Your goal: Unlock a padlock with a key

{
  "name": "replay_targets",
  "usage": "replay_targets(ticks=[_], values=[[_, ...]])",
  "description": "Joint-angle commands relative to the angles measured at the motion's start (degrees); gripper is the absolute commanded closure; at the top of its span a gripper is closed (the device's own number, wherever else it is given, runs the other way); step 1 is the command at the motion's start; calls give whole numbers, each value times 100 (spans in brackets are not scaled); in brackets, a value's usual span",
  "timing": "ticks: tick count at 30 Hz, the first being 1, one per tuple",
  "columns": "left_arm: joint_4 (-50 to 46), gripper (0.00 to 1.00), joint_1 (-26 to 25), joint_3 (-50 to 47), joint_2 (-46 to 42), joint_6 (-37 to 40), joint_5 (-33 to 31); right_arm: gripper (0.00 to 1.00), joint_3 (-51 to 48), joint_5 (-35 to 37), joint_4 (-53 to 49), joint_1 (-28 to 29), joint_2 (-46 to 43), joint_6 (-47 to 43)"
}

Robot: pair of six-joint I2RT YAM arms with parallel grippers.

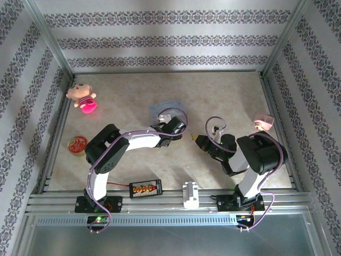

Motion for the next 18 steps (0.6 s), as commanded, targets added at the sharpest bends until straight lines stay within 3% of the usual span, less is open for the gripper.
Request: replay_targets(ticks=[1,11,18], values=[[-416,26,-139,309,269,180,-579,100,-82,-203,133,-61,-122,-211],[-345,28,-184,817,708,522,-1257,100,18,-290,186,-64,-48,-220],[-202,40,-184,882,780,737,-1397,100,113,-287,186,-41,-13,-182]])
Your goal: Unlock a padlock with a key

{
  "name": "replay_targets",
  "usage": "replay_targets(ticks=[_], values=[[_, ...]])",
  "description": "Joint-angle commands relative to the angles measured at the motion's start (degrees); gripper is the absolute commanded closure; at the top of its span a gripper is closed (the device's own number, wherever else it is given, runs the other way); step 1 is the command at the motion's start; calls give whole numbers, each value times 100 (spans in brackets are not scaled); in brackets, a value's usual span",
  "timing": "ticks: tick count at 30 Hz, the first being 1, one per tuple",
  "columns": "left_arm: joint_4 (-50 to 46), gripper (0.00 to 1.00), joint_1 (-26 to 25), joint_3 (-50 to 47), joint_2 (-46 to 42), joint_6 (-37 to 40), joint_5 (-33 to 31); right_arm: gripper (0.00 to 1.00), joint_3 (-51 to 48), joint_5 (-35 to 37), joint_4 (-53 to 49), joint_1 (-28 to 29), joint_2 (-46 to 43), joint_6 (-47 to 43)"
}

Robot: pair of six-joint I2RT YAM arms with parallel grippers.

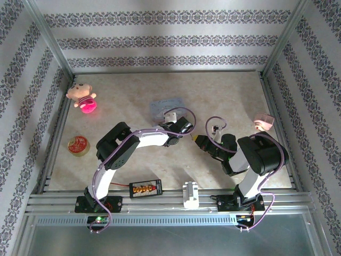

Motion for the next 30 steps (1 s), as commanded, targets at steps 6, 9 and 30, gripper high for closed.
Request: replay_targets(ticks=[6,9,30], values=[[239,47,-64,225,182,521,-321,100,120,-75,194,57,78,-97],[374,47,-55,257,255,657,-344,100,113,-70,193,75,79,-90],[463,82,7,187,-31,639,96,100,289,202,133,433,392,-267]])
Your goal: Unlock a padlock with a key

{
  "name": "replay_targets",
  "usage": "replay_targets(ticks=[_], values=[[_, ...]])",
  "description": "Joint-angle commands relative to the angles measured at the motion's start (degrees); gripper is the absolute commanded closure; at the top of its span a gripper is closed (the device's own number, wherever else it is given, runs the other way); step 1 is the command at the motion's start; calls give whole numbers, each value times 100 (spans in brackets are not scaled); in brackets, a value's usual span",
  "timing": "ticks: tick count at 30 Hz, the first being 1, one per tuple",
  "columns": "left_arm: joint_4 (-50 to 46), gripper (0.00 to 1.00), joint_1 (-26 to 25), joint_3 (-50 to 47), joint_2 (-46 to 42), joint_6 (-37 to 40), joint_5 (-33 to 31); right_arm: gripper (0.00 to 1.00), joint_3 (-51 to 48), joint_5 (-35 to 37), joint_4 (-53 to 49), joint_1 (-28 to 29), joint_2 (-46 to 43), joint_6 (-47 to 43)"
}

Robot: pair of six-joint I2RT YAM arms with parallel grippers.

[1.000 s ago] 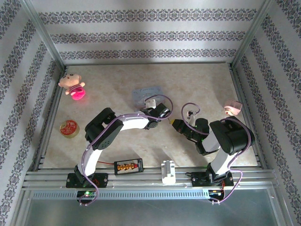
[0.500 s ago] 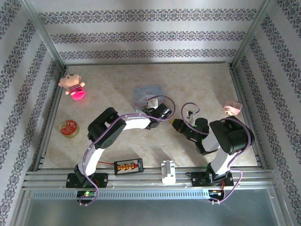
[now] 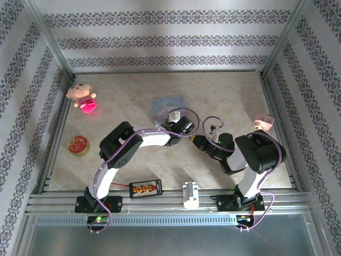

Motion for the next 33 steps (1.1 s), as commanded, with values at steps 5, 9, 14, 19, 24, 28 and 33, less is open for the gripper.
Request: replay_targets(ticks=[5,9,14,19,24,28,33], values=[[-483,83,68,82,-432,-961,813,100,310,410,374,508,652,-186],[-1227,95,102,364,-424,-1610,912,100,416,596,374,704,824,-295],[-1216,95,104,282,-563,-2013,1309,100,412,795,375,745,847,-439],[-1194,95,129,285,-578,-2351,1539,100,451,852,383,782,839,-547],[-1117,96,173,237,-602,-2633,1814,100,439,884,377,811,751,-601],[-798,96,243,53,-639,-2904,2140,100,449,901,382,832,732,-621],[-658,97,297,-53,-691,-3020,2270,100,451,1013,382,885,721,-648]])
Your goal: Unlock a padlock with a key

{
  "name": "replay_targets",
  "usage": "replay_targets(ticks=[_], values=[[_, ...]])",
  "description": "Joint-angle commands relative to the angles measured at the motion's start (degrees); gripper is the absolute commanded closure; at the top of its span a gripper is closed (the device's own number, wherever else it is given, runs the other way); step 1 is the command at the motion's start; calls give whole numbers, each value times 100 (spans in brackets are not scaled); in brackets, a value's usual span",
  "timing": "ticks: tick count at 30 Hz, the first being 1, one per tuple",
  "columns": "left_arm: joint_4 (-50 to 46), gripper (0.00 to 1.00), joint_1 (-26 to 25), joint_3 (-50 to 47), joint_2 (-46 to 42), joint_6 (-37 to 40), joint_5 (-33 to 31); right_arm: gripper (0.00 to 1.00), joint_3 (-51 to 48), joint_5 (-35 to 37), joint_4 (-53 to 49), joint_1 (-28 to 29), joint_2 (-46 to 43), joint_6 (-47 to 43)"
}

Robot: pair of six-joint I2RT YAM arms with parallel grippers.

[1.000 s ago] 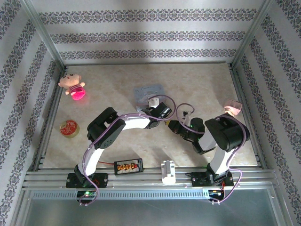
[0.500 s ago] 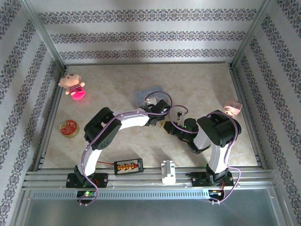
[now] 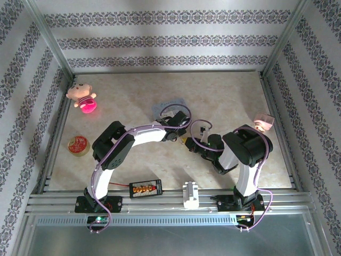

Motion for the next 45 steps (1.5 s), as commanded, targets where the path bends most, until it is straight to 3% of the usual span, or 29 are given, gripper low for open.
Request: replay_targets(ticks=[1,23,45], values=[[159,96,76,-139,-225,-279,181,100,57,147,225,69,-43,-193],[345,97,217,-360,-174,-692,778,100,94,707,224,270,-157,-638],[439,99,241,-302,-56,-633,1164,100,380,410,225,127,74,-351]])
